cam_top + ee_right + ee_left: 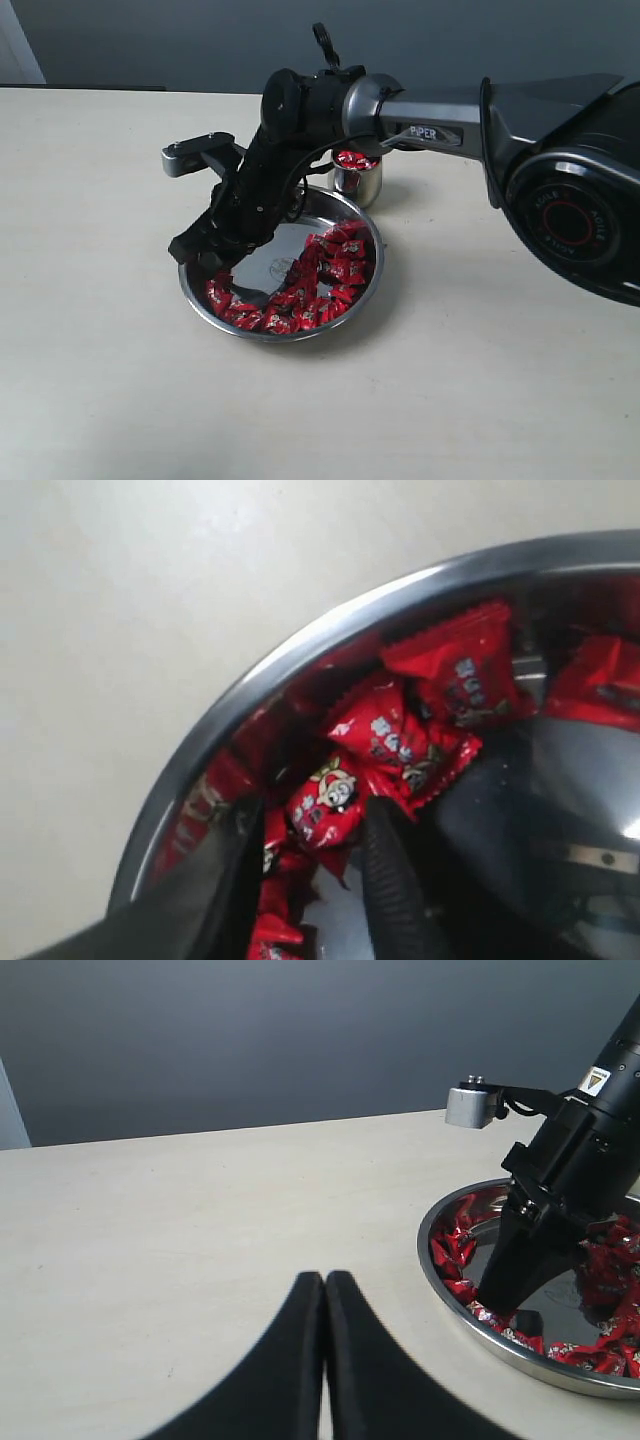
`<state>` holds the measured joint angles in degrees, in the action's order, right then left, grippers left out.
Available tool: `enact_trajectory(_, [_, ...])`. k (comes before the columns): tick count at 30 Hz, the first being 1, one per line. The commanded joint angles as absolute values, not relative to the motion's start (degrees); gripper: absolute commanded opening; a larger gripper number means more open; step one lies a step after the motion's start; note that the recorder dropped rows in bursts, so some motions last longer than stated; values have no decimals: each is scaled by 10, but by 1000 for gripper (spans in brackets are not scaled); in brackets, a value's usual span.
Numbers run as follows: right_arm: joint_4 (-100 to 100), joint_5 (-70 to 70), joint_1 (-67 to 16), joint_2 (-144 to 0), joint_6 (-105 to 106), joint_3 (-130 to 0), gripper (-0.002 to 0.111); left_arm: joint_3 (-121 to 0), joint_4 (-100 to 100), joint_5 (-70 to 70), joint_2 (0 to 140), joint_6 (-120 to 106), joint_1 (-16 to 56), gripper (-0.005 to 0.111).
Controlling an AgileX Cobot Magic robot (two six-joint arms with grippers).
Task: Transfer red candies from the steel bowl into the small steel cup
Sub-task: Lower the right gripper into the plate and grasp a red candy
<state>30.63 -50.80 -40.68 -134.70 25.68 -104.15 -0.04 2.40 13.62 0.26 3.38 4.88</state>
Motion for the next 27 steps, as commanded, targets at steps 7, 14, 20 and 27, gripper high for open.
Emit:
enact_trajectory(7, [323,-505,-407,-1366,260,-1042,33,0,25,133,0,35,53,0])
enact_trajectory(14, [321,-506,-407,-1362,260,-1042,1,0,25,133,0,35,53,0])
enact_trajectory(20, [249,-507,-406,-1325,254,-1042,-1,0,25,133,0,35,53,0])
enact_trajectory(27, [118,-506,-377,-1265,189,-1042,-1,0,25,133,0,35,53,0])
